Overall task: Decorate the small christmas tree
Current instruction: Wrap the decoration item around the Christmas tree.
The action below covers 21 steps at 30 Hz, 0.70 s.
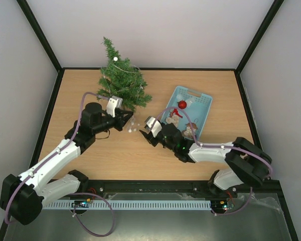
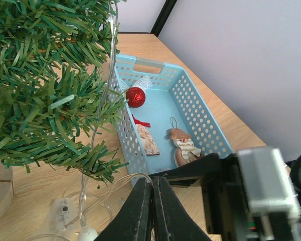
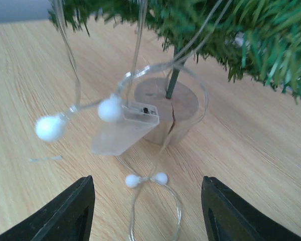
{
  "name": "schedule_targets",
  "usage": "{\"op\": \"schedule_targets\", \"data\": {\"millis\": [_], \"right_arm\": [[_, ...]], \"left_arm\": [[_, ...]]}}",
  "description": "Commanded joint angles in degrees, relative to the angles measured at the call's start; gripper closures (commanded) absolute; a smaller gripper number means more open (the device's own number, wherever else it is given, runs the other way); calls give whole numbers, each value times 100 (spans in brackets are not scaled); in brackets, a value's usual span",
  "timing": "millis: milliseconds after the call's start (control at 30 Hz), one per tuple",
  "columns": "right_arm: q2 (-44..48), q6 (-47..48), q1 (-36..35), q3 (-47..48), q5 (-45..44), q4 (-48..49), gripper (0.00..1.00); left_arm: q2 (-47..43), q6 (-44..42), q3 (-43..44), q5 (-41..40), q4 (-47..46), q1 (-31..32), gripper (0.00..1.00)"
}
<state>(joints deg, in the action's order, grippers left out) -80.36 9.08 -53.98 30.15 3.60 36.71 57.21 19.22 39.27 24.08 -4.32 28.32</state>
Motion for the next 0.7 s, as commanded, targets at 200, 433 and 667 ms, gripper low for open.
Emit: {"op": "schedule_targets", "data": {"millis": [200, 433, 667], "right_arm": [[-1117, -403, 15, 153, 0, 1730, 37], [-1621, -525, -49, 575, -183, 2029, 32], [-2163, -524, -125, 969, -622, 2223, 35]], "left_arm": [[-133, 336, 167, 244, -267, -37, 98], [-173, 448, 263, 321, -306, -37, 98], [-267, 512, 290, 302, -331, -39, 98]]}}
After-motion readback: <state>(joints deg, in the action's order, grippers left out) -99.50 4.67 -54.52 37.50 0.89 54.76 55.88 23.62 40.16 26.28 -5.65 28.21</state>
